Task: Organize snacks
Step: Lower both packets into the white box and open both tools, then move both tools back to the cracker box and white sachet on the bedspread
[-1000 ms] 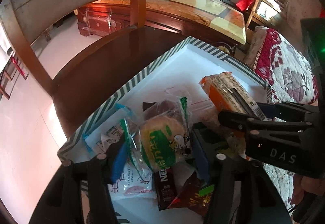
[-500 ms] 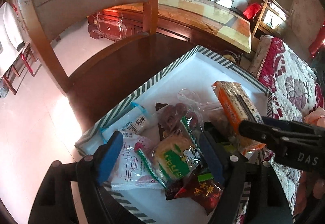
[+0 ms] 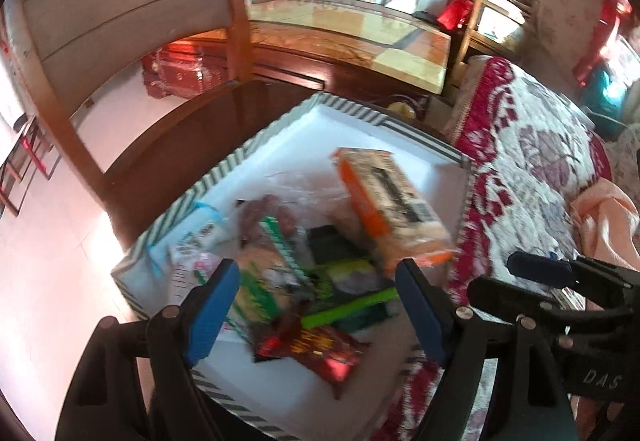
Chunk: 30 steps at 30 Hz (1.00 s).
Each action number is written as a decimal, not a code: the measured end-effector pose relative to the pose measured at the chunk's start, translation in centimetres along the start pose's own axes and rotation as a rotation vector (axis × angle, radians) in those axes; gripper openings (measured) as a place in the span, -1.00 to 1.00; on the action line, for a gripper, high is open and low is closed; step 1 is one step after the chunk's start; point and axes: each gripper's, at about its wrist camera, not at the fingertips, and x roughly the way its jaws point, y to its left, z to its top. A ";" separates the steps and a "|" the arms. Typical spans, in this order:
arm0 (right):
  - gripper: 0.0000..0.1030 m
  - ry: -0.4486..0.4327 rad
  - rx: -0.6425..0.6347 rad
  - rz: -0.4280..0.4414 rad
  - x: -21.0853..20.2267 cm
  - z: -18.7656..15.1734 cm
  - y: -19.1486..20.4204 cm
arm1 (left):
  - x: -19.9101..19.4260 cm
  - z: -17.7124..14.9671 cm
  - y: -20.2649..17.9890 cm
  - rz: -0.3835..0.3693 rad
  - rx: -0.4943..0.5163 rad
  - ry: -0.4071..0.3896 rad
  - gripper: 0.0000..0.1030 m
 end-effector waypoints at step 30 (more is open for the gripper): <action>0.20 -0.040 0.427 -0.206 -8.9 -12.6 -21.6 | 0.5 -3.4 -14.9 -0.124 0.269 0.072 0.59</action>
